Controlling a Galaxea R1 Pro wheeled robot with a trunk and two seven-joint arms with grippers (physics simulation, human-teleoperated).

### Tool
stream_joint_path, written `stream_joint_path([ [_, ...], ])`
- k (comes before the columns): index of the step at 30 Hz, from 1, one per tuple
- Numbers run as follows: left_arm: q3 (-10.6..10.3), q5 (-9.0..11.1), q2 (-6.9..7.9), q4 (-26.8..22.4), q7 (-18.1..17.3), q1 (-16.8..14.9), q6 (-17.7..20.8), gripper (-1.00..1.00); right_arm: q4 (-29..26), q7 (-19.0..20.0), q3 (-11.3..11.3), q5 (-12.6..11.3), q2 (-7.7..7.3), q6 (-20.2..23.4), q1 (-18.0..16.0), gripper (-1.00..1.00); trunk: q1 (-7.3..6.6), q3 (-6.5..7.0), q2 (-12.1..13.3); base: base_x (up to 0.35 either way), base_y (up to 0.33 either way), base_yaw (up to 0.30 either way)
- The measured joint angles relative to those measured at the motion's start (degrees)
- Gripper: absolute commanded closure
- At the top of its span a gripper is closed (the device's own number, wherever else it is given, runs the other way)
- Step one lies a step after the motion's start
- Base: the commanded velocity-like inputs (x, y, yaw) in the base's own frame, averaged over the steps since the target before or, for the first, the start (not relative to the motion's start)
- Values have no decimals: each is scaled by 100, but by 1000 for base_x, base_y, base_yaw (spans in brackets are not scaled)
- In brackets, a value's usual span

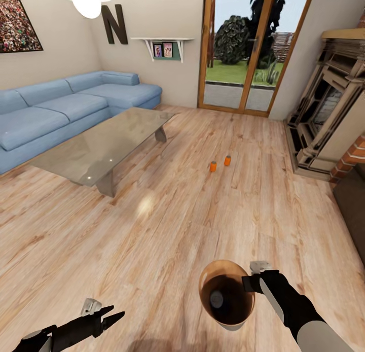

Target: Put the three can of soda from the living room inside the tash can in the kitchen.

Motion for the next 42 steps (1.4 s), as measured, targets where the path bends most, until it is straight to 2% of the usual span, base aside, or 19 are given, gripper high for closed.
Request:
stream_joint_path([
  [12, 0, 0, 0, 0, 5, 0, 0, -100, 0, 0, 0, -2, 0, -16, 0, 100, 0, 114, 0, 0, 0, 0],
  [14, 0, 0, 0, 0, 4, 0, 0, -100, 31, 4, 8, -14, 0, -298, 3, 100, 0, 132, 0, 0, 0, 0],
  [17, 0, 0, 0, 0, 5, 0, 0, -100, 9, 5, 13, -9, 0, -421, 2, 100, 0, 161, 0, 0, 0, 0],
  [42, 0, 0, 0, 0, 5, 0, 0, -100, -1, 24, -59, -30, -33, -453, 1, 100, 0, 398, 0, 0, 0, -35],
])
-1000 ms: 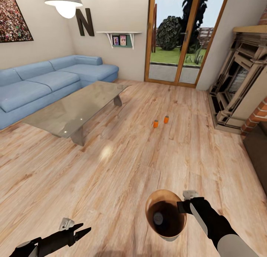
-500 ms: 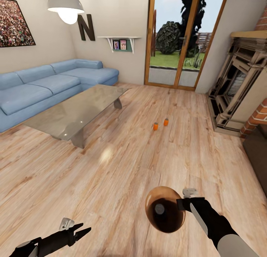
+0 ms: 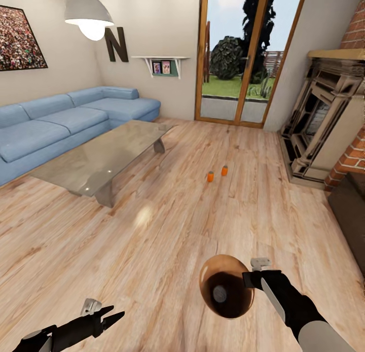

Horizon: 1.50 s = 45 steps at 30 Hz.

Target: Put the three can of soda from the living room inside the tash can in the kitchen.

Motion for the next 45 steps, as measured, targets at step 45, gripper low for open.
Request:
stream_joint_path([
  [45, -9, -9, 0, 0, -6, 0, 0, -100, 1, 8, 2, -5, 4, 0, 1, 100, 0, 188, 0, 200, 12, -74],
])
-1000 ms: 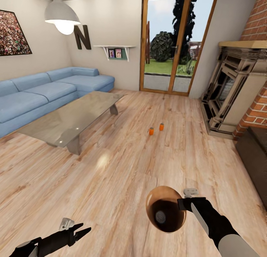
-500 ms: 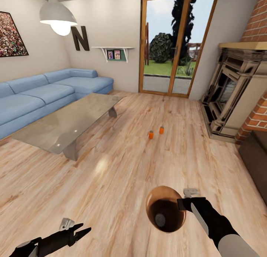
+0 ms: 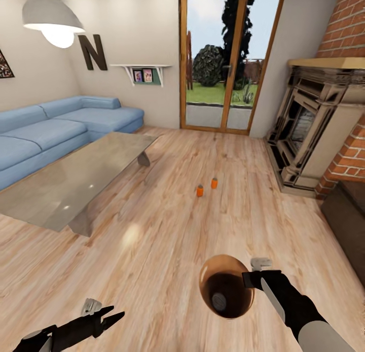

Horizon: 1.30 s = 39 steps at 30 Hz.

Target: Put the three can of soda from the living room inside the tash can in the kitchen.

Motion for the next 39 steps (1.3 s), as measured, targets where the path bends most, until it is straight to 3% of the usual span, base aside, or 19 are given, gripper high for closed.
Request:
stream_joint_path([
  [23, 0, 0, 0, 0, -3, 0, 0, -100, 1, 0, -3, -11, 3, 0, 0, 100, 0, 59, 0, 315, 171, -258],
  [39, 0, 0, 0, 0, -3, 0, 0, -100, 2, 1, 6, -20, 3, 0, 0, 100, 0, 73, 0, 306, 180, -157],
])
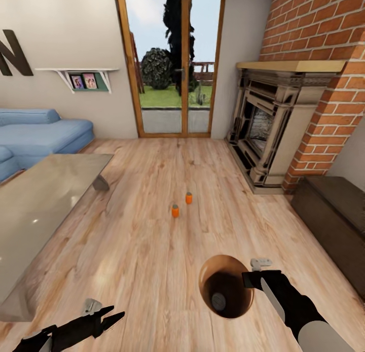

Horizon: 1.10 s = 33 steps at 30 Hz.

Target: Put the three can of soda from the living room inside the tash can in the kitchen.

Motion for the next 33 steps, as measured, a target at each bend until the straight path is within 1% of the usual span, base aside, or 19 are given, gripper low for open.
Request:
stream_joint_path([
  [23, 0, 0, 0, 0, 0, 0, 0, -100, 1, 0, 0, 2, 0, 0, 0, 100, 0, 64, 0, 306, 179, -289],
  [27, 0, 0, 0, -1, 0, 0, 0, -100, 3, -2, 5, 27, -1, 0, 0, 100, 0, 71, 0, 320, 157, -149],
  [33, 0, 0, 0, 0, 0, 0, 0, -100, 2, -9, 8, 19, 0, 0, 0, 100, 0, 74, 0, 329, 138, -36],
])
